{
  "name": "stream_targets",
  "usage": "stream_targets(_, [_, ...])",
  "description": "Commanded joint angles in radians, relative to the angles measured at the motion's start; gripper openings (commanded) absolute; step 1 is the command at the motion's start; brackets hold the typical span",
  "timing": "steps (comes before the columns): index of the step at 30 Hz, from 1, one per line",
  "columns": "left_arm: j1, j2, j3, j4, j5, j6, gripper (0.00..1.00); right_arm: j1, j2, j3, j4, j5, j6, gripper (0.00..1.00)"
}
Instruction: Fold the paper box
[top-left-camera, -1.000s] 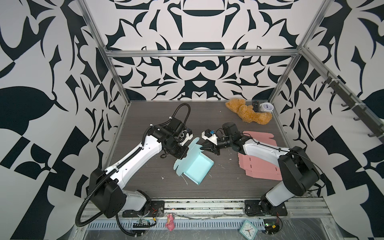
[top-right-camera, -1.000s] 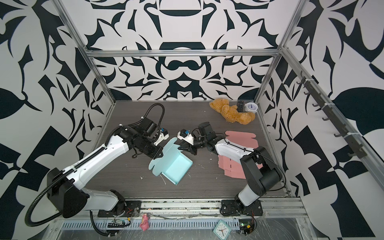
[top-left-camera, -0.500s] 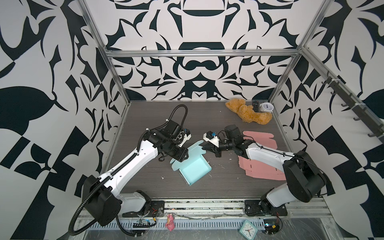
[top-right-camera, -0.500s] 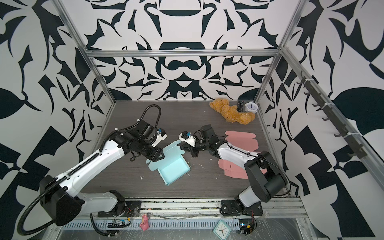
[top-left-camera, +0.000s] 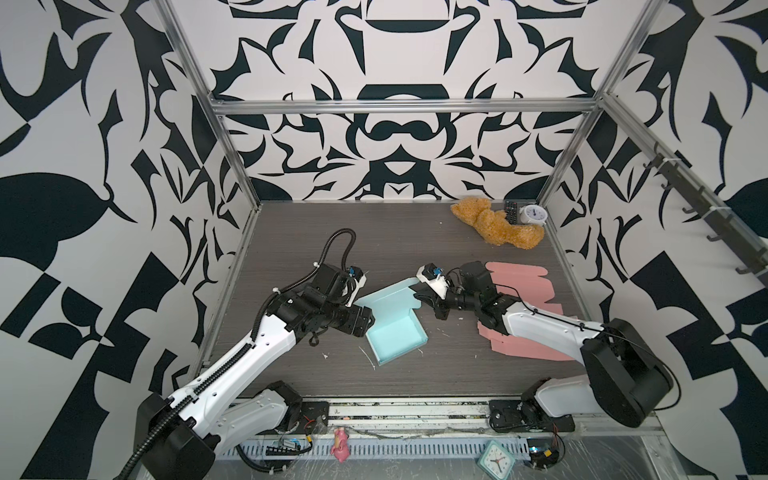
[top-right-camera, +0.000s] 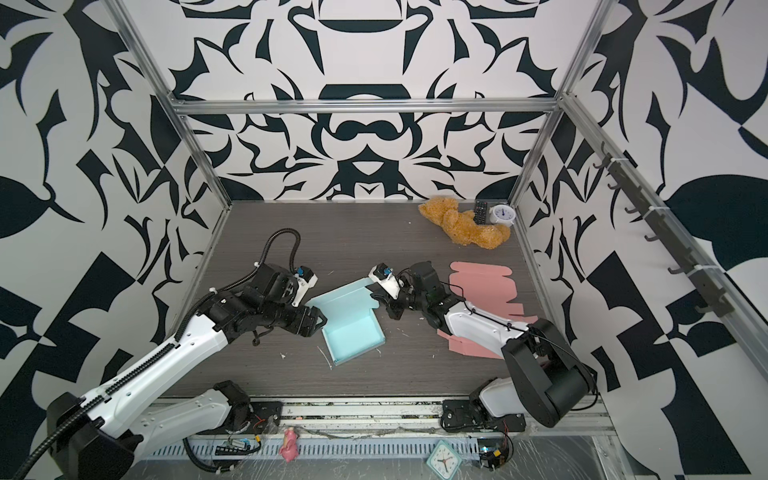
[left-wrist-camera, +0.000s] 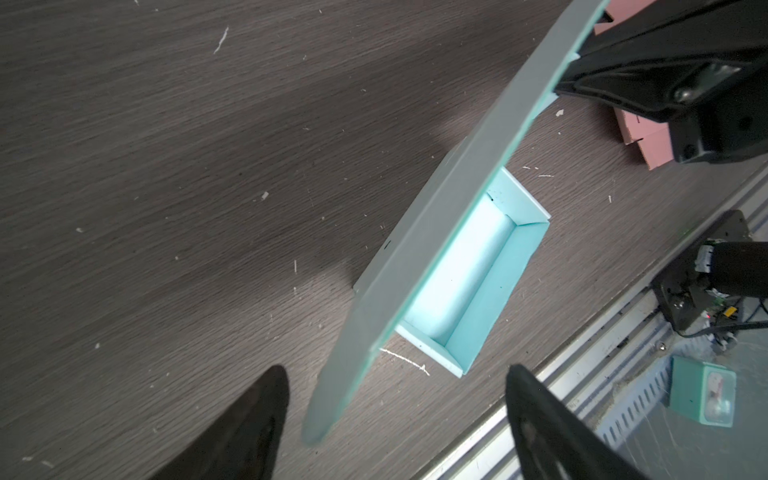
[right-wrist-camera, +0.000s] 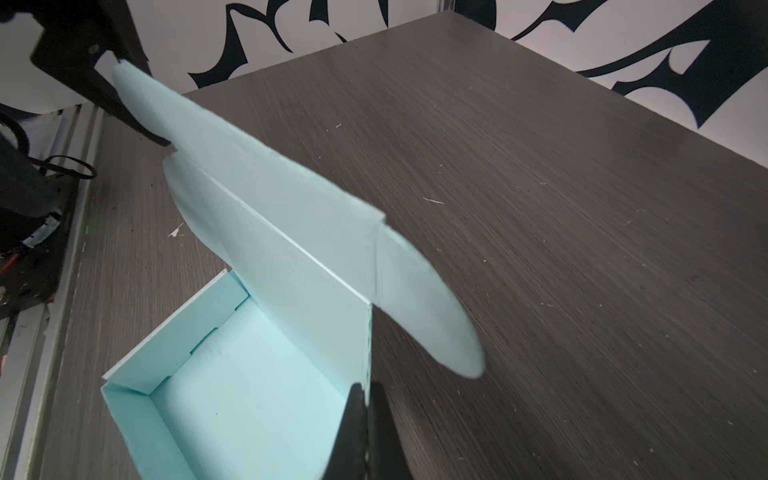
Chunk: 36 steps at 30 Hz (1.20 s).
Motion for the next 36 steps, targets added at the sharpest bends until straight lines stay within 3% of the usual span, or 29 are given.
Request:
stream_targets(1, [0.005, -0.016, -0.038, 0.117, -0.015, -0.050, 0.89, 0.005, -0.038, -0.010, 0.011, 0.055, 0.029, 0.01])
stream_targets(6, [0.005, 0.014, -0.067, 0.165, -0.016, -0.046, 0.86, 0.005, -0.068, -0.026, -0.013, 0.095, 0.047, 0.01])
stream_targets(14, [0.004, 0.033, -0.099, 0.204, 0.001, -0.046, 0.56, 0.004, -0.087, -0.040, -0.023, 0.100, 0.101, 0.02])
stream_targets(19, [0.005, 0.030, -0.105, 0.194, -0.003, -0.043, 0.42, 0.004, -0.103, -0.040, -0.044, 0.107, 0.105, 0.02])
stream_targets(36, [0.004, 0.039, -0.102, 0.185, 0.004, -0.053, 0.21, 0.010, -0.118, -0.038, -0.067, 0.101, 0.115, 0.03])
